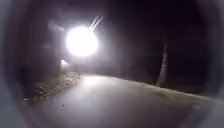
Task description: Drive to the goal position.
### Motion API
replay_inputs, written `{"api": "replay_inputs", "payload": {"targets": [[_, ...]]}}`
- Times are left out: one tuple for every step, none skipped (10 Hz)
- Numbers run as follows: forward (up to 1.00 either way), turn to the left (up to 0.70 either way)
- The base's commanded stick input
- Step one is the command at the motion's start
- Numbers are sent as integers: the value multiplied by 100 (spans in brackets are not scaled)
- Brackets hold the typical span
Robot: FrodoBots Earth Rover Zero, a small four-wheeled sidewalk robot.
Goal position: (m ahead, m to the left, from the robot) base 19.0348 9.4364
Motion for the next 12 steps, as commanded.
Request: {"api": "replay_inputs", "payload": {"targets": [[100,8],[100,5],[100,5],[100,7],[100,14],[100,24],[100,21],[100,8],[100,6],[100,15],[100,14],[100,8]]}}
